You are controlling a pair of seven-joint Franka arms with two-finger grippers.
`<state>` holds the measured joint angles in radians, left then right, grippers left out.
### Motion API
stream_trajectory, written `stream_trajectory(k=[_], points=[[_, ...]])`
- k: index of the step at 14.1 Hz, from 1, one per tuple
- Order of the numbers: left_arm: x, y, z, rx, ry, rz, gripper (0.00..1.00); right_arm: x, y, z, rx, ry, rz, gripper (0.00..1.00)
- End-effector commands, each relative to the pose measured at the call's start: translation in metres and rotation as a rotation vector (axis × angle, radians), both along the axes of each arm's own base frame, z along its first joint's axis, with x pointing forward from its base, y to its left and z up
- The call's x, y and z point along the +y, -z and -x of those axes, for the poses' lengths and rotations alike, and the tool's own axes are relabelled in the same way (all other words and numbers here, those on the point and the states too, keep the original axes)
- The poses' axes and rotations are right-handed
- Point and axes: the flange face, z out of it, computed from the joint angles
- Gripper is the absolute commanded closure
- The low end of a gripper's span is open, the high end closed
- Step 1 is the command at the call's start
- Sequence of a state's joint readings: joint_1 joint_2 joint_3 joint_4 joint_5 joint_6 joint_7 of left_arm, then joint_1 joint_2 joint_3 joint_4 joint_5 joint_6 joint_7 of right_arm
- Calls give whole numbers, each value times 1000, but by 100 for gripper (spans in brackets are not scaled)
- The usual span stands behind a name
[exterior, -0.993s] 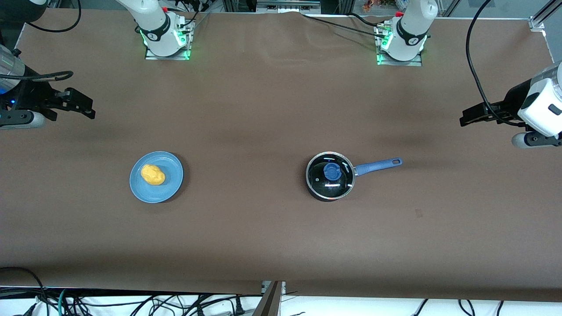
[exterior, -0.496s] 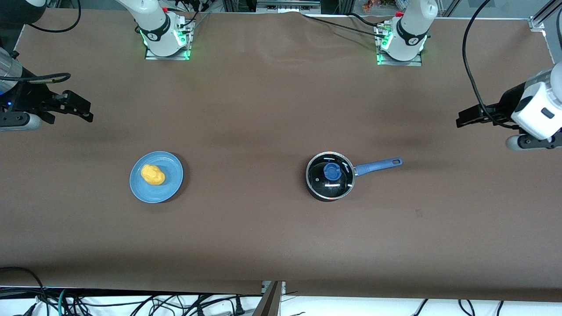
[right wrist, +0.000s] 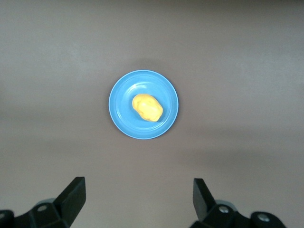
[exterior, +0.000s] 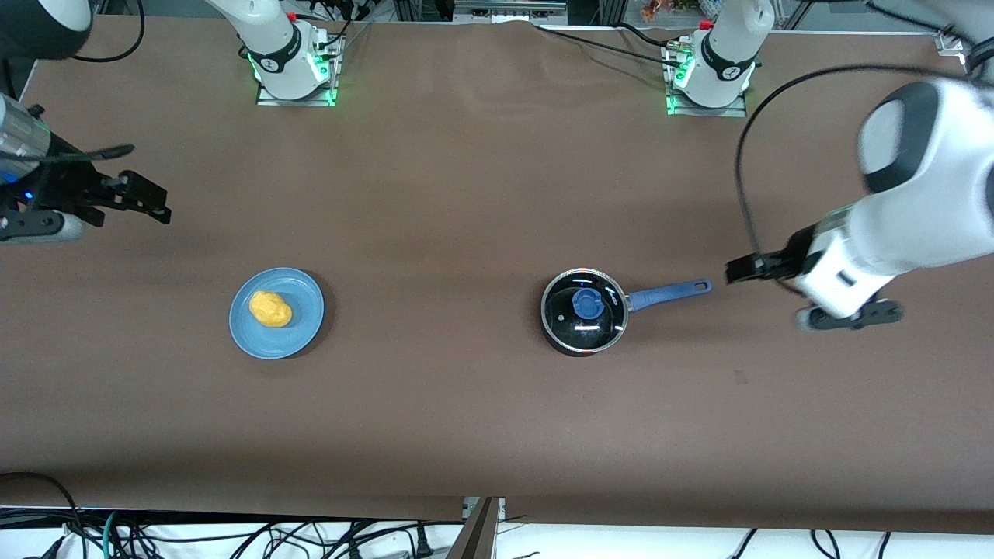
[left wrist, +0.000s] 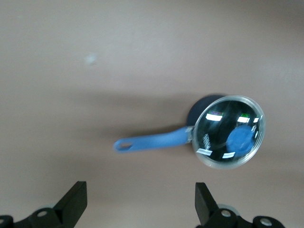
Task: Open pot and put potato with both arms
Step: 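Reach the left gripper to the lid knob while the right gripper reaches the potato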
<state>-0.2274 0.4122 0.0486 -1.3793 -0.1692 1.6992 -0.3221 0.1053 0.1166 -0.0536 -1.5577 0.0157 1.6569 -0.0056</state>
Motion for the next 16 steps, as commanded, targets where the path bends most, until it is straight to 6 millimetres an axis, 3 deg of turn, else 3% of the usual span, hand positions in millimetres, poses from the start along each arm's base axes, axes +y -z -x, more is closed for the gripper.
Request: stream_trajectory(k=[1,4,6,8,11,14,16], points=[[-58,30,-10,-44,-72,13,0,1,4,-7,-3,-14,22,0],[-105,69,-14,-68,-134,37,0,3,28,-17,35,-16,24,0],[-141,110,-16,-105,-159,28,0,11,38,-21,45,-28,55,0],[-167,135,-9,-135,-96,-29,0,12,103,-36,156,-32,85,0],[-188,149,9,-102,-85,-42,0,3,180,-52,240,-46,76,0],[-206,172,31,-106,-12,-112,0,11,228,-60,237,-223,52,0],[-208,182,43,-119,50,-168,0,11,269,-66,238,-352,37,0]])
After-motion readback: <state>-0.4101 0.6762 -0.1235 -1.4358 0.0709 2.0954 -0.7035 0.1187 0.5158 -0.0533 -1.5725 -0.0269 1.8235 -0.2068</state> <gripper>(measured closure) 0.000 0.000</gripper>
